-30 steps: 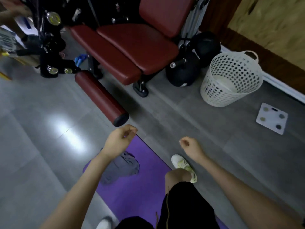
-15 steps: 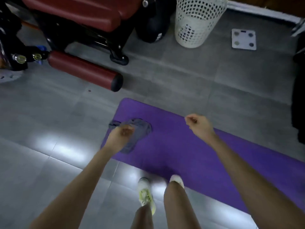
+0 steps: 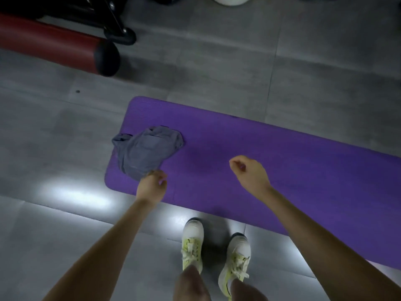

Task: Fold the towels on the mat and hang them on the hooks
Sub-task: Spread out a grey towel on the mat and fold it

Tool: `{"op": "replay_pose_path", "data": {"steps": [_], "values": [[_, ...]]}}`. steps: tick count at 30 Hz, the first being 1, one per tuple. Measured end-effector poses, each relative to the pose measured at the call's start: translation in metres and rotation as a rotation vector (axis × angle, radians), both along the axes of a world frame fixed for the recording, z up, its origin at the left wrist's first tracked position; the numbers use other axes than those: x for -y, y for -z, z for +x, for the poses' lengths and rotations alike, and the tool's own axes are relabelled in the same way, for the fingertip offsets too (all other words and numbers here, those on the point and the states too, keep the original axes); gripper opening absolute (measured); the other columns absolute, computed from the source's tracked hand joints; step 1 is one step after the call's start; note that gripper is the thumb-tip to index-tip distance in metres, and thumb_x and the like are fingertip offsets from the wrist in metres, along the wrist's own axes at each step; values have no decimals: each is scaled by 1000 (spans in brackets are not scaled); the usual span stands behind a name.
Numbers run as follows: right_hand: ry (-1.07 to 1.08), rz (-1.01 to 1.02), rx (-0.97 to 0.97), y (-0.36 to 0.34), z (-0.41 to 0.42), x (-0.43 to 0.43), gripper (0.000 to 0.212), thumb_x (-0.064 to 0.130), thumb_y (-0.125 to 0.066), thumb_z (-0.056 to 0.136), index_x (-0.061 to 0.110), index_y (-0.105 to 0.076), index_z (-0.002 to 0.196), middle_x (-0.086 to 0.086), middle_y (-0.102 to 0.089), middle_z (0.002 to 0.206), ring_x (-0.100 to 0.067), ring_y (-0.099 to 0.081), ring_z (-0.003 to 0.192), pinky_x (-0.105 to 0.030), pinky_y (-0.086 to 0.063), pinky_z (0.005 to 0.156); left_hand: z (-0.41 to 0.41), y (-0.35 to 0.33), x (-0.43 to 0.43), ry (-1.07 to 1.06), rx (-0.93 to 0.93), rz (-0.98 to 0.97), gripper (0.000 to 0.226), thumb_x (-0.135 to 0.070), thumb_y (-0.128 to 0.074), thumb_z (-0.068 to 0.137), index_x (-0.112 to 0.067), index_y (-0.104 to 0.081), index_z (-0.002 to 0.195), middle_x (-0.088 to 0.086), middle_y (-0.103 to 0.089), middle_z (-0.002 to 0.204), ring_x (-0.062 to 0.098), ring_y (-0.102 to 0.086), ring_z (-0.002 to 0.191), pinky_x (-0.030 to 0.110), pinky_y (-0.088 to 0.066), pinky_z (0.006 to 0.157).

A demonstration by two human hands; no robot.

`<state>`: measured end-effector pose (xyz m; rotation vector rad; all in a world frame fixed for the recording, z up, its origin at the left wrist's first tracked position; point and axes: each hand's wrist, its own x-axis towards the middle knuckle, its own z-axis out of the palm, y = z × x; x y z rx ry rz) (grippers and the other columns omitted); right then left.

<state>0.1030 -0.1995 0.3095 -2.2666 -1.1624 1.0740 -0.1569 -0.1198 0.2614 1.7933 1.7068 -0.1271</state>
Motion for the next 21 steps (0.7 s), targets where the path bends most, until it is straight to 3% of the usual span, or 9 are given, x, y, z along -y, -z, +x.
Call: {"op": "replay_pose_path", "data": {"steps": [2,5,8,11,13,17,21], "values": [[14,25,-2,48,2,3,17,24,-55,93,14,-66,102,7,-61,85,-12,-53,77,-23,-37,70,3,57,1,61,-15,58,24,-2,-52,80,-5,-69,98,19,-64,102,40,-57,97,37,-45,80],[30,58,-21,128,3,-2,18,25,-56,93,12,-67,98,1,-66,86,-16,-57,78,-27,-42,73,7,136,-15,65,7,195,17,-3,-54,79,-2,-67,90,23,-63,90,41,-57,87,38,-43,73],[25,63,-60,212,0,-6,20,27,-55,93,12,-67,96,4,-64,83,-16,-57,79,-28,-43,74,7,213,-35,-1,58,366,22,-16,-51,77,-2,-66,85,21,-63,81,39,-58,79,40,-43,72],[8,69,-88,290,-4,-19,18,30,-55,93,16,-67,92,9,-61,79,-13,-56,77,-26,-42,74,5,284,-54,96,-24,454,26,-23,-54,75,-4,-65,88,20,-62,80,40,-56,75,39,-34,74],[10,67,-111,338,-4,-31,22,35,-53,93,21,-61,79,3,-63,76,-21,-60,75,-33,-48,76,3,326,-72,162,-70,506,28,-24,-57,74,-4,-65,93,20,-61,82,39,-55,75,37,-33,74],[-30,74,-107,419,-1,-48,39,42,-47,94,9,-57,76,-9,-65,79,-27,-62,76,-41,-51,76,-1,398,-109,294,-171,586,37,-29,-70,71,-6,-64,100,18,-60,85,39,-56,79,44,-47,72],[-141,57,-52,462,3,-40,33,43,-45,95,19,-55,75,3,-62,76,-17,-58,74,-33,-47,75,-11,446,-131,365,-304,571,53,-28,-82,65,-10,-64,111,19,-63,94,40,-58,87,46,-47,74]]}}
